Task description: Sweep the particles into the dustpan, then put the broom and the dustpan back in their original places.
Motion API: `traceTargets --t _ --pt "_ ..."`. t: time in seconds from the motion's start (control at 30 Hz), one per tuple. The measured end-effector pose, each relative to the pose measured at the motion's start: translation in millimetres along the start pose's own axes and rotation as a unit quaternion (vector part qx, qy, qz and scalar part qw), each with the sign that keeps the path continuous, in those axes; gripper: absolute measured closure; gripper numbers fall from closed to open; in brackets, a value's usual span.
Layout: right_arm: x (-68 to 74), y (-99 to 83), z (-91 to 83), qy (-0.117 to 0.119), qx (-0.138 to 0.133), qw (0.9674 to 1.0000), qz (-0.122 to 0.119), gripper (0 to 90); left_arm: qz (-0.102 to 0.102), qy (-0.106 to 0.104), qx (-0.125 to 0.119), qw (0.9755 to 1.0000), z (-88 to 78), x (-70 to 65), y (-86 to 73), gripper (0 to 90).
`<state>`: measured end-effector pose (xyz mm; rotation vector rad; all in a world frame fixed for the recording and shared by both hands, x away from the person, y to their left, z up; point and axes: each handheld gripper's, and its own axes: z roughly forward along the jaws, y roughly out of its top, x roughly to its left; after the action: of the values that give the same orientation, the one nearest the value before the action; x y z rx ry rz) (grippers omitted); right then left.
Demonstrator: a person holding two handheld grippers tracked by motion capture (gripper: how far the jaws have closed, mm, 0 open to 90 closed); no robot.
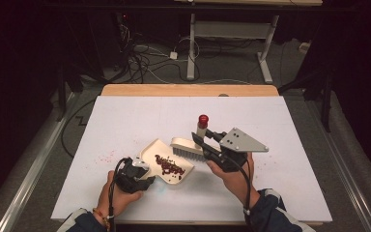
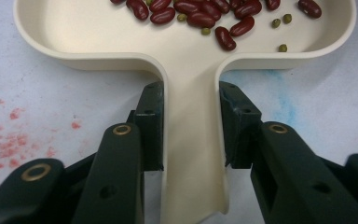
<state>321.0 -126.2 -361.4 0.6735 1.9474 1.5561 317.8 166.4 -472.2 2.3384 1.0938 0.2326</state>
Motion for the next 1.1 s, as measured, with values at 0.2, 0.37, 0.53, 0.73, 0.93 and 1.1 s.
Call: traceTargets --t 0.2,0.37,0.53,0.73,0.93,1.1 --pt "-9.3 3.0 -12.7 -0.007 0.013 0.9999 -0.006 70.1 -0.003 -0.002 0.000 1.0000 -1.5 1.5 -0.6 63.9" --pt "-23.2 3.3 -30.9 -0.011 0.026 0.9996 -0.007 70.1 -0.011 -0.004 -0.003 0.9999 -3.5 4.8 -0.8 63.9" --pt "-40.5 0.7 -51.9 -0.029 0.035 0.9989 -0.002 70.1 -0.014 -0.002 0.000 0.9999 -4.8 7.6 -1.0 63.9" --pt "-65.0 0.1 -78.9 -0.052 0.048 0.9973 0.018 70.1 -0.023 0.004 -0.004 0.9997 -7.6 12.6 -2.3 63.9" --pt "-85.5 -2.0 -103.8 -0.063 0.056 0.9956 0.042 70.1 -0.035 0.013 -0.008 0.9993 -10.7 19.0 -4.2 63.9" --pt "-96.4 -6.7 -120.7 -0.054 0.082 0.9936 0.056 70.0 -0.040 0.021 -0.011 0.9989 -11.7 24.7 -4.8 63.8"
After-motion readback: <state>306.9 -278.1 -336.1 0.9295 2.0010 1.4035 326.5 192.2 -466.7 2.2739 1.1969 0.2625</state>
